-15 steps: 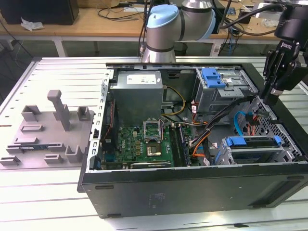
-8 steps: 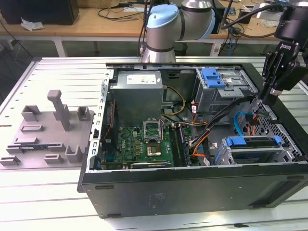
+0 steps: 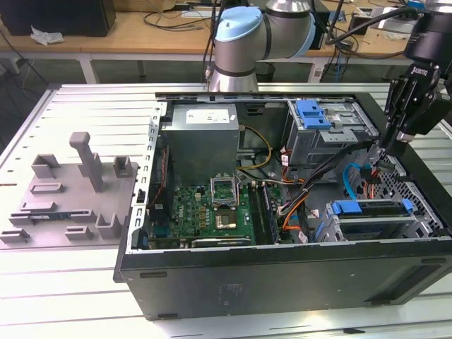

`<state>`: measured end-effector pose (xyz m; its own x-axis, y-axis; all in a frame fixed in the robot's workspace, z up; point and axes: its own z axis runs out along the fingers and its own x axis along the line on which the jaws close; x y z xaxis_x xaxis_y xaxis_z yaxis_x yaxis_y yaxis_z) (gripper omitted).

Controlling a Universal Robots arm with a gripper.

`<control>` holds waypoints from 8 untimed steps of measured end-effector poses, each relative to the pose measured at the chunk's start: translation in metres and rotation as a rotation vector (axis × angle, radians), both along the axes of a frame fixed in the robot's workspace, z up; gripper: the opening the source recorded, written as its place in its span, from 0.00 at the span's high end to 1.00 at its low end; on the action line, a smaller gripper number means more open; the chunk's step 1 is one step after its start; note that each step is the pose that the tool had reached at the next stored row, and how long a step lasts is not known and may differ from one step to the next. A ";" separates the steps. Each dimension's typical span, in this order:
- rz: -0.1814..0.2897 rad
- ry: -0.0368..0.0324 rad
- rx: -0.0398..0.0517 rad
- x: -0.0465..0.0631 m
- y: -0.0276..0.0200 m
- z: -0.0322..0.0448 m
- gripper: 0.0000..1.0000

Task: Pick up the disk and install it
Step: 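Insert the first disk wire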

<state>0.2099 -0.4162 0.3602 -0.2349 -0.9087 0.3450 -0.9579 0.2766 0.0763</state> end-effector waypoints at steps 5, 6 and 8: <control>0.009 0.0021 -0.0004 0.001 0.0000 -0.0019 0.65; 0.009 0.0021 -0.0004 0.001 0.0000 -0.0026 0.65; 0.009 0.0021 -0.0004 0.001 0.0000 -0.0041 0.65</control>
<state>0.2106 -0.4162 0.3561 -0.2259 -0.9107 0.3458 -0.9603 0.2679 0.0782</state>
